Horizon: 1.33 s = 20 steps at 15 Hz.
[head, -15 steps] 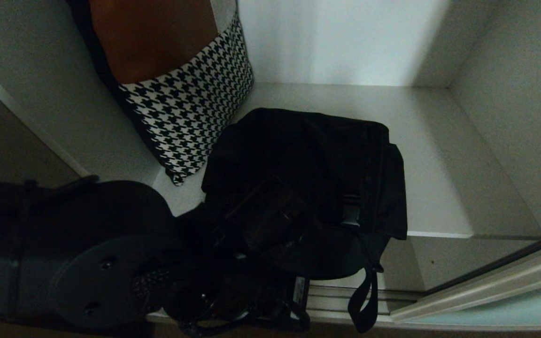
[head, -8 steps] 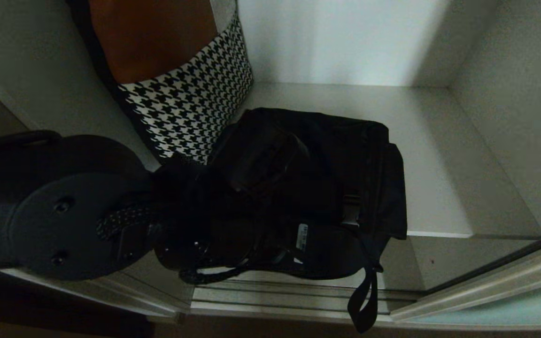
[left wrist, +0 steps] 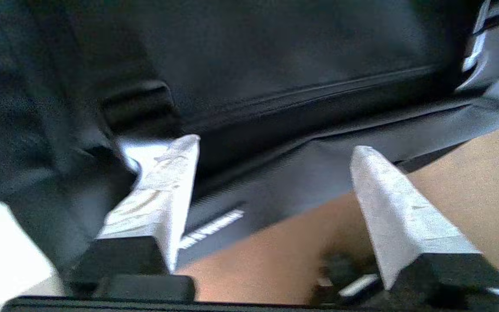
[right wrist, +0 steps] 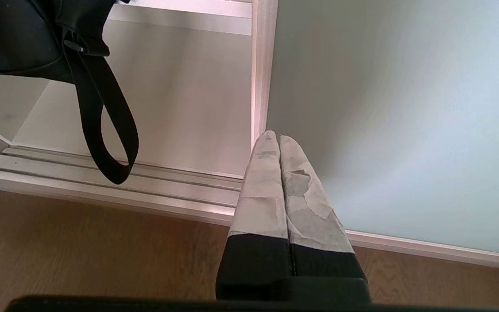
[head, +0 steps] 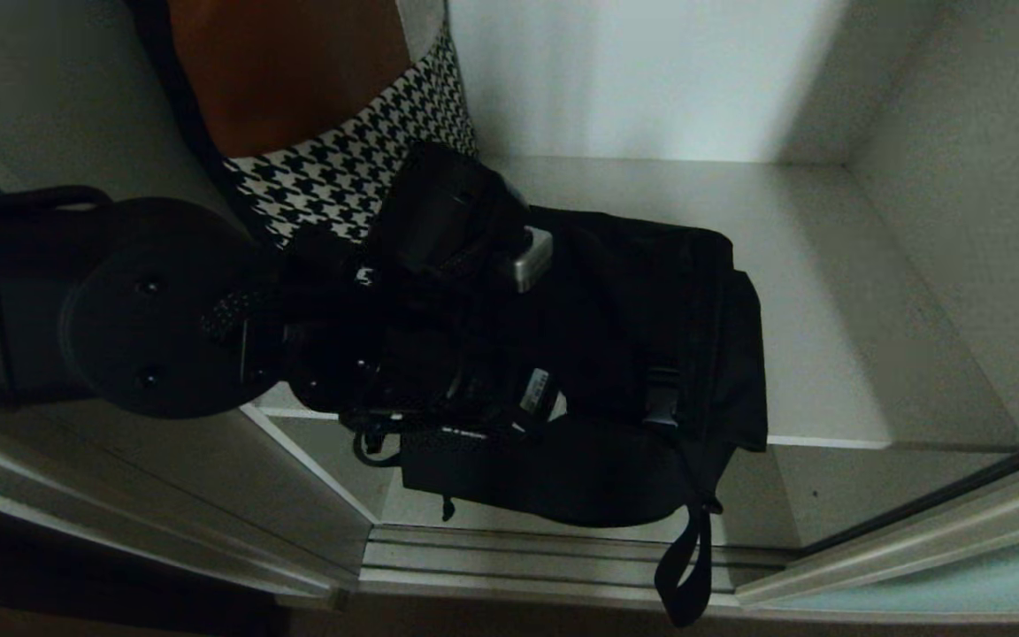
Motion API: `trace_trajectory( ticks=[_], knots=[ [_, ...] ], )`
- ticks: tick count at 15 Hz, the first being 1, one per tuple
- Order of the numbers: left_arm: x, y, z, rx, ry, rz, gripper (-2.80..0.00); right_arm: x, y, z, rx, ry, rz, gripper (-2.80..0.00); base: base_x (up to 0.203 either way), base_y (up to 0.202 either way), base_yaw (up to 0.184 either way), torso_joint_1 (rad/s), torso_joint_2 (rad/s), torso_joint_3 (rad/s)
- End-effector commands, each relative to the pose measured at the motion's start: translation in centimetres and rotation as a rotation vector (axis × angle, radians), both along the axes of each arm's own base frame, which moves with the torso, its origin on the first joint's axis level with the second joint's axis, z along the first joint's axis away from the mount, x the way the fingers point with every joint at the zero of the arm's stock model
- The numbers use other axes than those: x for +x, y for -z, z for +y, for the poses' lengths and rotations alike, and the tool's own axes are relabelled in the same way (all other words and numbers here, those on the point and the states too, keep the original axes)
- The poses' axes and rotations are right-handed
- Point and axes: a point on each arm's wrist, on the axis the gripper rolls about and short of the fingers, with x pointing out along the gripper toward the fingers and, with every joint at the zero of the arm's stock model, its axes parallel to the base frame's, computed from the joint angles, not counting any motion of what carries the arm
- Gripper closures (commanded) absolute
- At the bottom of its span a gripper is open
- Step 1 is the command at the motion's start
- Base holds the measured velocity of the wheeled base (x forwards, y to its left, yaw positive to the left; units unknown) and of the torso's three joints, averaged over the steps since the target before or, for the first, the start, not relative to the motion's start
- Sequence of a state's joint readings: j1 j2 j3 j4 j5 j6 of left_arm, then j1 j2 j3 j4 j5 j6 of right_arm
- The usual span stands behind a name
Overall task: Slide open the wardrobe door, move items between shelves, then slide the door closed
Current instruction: Place the bag on the higher shelf
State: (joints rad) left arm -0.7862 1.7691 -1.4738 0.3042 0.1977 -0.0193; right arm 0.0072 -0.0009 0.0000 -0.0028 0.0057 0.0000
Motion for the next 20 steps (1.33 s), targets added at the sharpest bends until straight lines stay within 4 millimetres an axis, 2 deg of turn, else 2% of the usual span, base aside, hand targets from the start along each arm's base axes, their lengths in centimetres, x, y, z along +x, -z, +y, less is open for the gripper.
trace_trajectory(
  ticks=[1,5,11,14,17,20],
  knots=[
    [0.8,0.6,0.4,0.093,0.063,-0.028,-2.8,0.0,0.0,0.0,0.0,-0.001,-0.001,0.0,0.0,0.0,0.0,0.0,0.0,0.0],
    [2.6,1.3,1.0,0.264,0.284,-0.123,-2.8,0.0,0.0,0.0,0.0,-0.001,-0.001,0.0,0.0,0.0,0.0,0.0,0.0,0.0],
    [6.9,3.1,1.3,0.416,0.401,-0.184,-2.8,0.0,0.0,0.0,0.0,-0.001,-0.001,0.0,0.0,0.0,0.0,0.0,0.0,0.0],
    [6.2,2.3,1.7,0.403,0.451,-0.205,-2.8,0.0,0.0,0.0,0.0,-0.001,-0.001,0.0,0.0,0.0,0.0,0.0,0.0,0.0],
    [4.2,1.8,2.9,0.449,0.569,-0.147,-2.8,0.0,0.0,0.0,0.0,-0.001,-0.001,0.0,0.0,0.0,0.0,0.0,0.0,0.0],
    [2.9,0.0,3.6,0.409,0.6,-0.18,-2.8,0.0,0.0,0.0,0.0,-0.001,-0.001,0.0,0.0,0.0,0.0,0.0,0.0,0.0]
  ],
)
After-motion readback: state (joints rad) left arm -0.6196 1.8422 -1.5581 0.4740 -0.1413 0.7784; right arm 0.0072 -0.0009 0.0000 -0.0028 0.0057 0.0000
